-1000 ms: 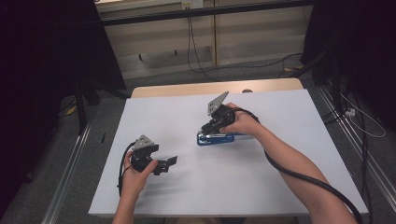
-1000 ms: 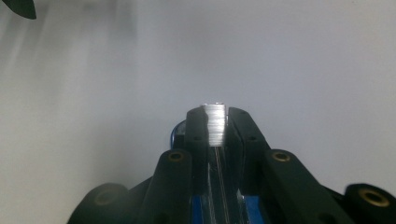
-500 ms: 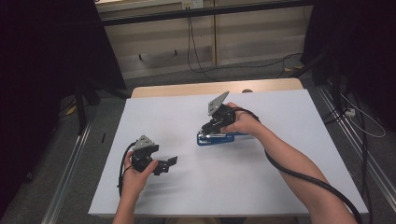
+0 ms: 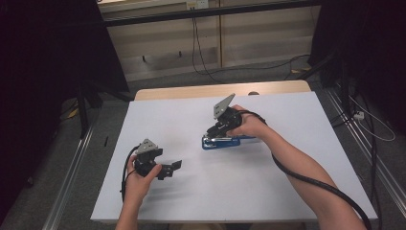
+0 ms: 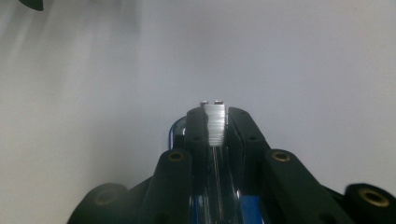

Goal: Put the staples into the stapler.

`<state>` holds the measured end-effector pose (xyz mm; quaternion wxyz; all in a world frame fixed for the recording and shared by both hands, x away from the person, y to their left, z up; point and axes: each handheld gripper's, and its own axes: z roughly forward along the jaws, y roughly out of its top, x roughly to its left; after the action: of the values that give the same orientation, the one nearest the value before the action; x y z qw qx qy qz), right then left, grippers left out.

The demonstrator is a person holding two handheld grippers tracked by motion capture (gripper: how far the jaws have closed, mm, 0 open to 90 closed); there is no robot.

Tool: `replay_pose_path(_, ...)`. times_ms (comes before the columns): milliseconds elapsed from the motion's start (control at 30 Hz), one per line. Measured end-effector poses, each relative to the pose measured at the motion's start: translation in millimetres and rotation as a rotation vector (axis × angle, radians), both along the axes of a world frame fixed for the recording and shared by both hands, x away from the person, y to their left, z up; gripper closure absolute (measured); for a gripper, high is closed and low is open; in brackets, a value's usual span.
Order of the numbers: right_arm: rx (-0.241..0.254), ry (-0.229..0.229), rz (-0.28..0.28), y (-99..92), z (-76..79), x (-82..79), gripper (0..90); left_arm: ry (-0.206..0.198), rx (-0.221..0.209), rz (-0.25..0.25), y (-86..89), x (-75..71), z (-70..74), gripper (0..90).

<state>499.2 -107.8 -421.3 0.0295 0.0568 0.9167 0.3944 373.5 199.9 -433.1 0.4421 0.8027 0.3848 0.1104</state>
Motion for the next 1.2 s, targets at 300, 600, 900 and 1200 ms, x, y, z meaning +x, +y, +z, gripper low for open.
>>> replay_pose_path(300,-0.005,0.009,-0.003,1.4,-1.4,0.3,79.0,-0.002,0.009,-0.005,1.0,0.2,0.5,4.8)
replay_pose_path(600,0.0,0.012,0.001,0.9,-4.2,1.1,79.0,-0.001,0.004,-0.002,0.1,0.2,0.0,4.7)
replay_pose_path(900,0.004,0.014,-0.001,2.5,-5.9,1.5,78.8,-0.002,0.002,0.002,0.7,0.2,0.2,4.8)
replay_pose_path(1200,0.026,0.027,-0.037,2.8,-8.9,0.2,66.7,-0.004,0.0,0.004,0.7,0.6,0.3,4.8)
